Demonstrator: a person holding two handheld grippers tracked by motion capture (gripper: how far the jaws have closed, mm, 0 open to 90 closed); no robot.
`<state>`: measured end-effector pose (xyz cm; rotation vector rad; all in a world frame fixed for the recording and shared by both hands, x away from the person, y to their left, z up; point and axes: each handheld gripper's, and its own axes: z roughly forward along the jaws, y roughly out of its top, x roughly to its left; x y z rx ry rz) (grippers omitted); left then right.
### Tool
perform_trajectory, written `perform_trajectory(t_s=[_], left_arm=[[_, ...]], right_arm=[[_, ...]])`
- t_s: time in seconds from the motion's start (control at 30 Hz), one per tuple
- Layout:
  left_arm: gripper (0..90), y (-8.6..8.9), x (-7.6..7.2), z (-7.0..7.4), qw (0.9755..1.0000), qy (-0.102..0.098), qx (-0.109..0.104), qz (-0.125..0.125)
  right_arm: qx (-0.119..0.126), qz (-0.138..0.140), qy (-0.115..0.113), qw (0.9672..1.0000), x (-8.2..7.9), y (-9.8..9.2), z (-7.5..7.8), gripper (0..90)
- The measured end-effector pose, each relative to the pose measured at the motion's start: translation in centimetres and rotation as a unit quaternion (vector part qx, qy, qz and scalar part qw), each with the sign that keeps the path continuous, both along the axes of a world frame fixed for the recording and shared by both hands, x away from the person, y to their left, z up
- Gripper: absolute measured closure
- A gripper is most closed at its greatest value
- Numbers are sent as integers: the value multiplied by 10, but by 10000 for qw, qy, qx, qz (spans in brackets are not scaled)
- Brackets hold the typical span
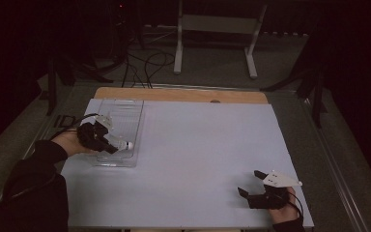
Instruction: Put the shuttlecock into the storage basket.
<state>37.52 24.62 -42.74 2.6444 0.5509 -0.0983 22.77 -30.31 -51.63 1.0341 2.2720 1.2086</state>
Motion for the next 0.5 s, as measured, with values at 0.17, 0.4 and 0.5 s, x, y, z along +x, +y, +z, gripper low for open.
perform_trajectory(t_s=[0.17,0.4,0.5], left_arm=[[898,-1,1,-4,9999,67,105,7],[896,-3,3,-8,9997,129,183,44],[896,-4,3,-9,9997,148,201,35]], right_arm=[[-7,7,15,10000,0,0,0,98],[-10,1,48,10000,0,0,-1,98],[-11,1,47,10000,0,0,-1,98]])
